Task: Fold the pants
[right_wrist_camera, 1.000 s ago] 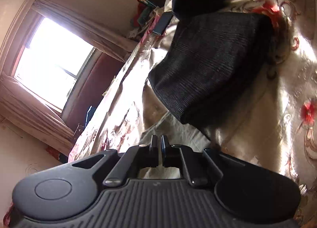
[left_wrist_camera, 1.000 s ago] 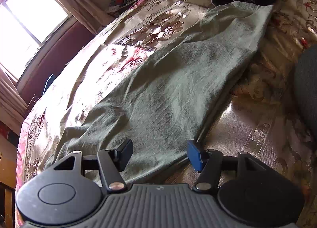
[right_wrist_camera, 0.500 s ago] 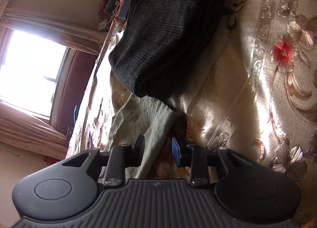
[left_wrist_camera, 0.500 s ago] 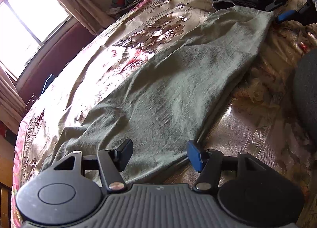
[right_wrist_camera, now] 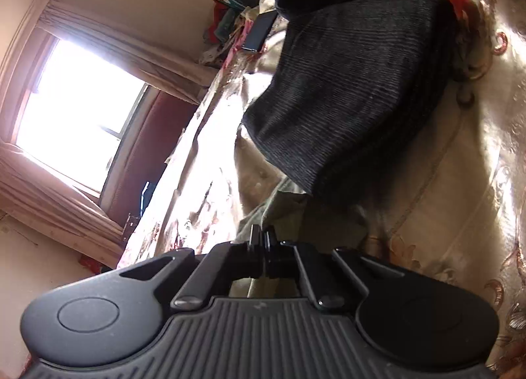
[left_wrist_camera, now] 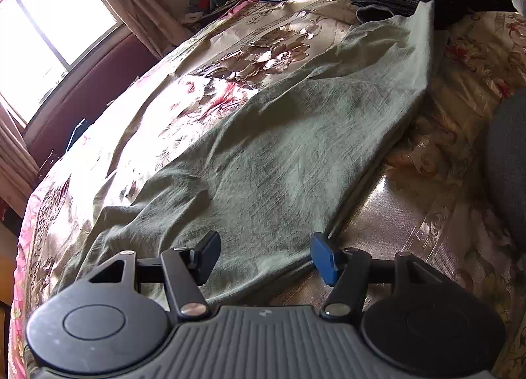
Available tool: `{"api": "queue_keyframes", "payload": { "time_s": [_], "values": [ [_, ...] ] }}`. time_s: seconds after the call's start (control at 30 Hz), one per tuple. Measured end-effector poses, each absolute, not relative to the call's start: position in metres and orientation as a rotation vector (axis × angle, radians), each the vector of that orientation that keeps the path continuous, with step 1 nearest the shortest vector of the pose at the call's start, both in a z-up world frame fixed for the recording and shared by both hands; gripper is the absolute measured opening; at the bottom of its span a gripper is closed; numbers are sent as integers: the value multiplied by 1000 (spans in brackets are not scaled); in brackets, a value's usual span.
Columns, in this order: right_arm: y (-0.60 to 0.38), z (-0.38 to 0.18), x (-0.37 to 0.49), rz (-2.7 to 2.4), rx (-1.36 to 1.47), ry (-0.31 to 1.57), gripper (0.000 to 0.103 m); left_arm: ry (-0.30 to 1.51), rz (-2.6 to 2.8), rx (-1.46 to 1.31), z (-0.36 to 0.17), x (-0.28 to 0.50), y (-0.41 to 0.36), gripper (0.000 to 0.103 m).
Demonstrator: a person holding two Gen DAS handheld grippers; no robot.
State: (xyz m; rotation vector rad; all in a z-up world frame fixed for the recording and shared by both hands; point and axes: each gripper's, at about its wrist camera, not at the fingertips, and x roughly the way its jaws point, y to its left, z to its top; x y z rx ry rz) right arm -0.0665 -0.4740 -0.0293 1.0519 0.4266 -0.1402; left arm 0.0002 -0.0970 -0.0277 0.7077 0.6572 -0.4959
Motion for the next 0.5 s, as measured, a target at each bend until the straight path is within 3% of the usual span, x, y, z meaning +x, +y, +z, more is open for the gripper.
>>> {"api": "queue_keyframes", "payload": {
  "time_s": [0.1, 0.3, 0.5],
  "values": [
    [-471, -17, -69, -91, 1025, 350, 3, 659, -498, 705, -28, 1, -97, 73],
    [-491, -79, -58, -214, 1094, 602, 4, 654, -497, 699, -29, 0, -95, 74],
    [-493, -83, -79, -219, 1177, 553, 9, 654, -501, 704, -29, 0, -95, 74]
  ]
}}
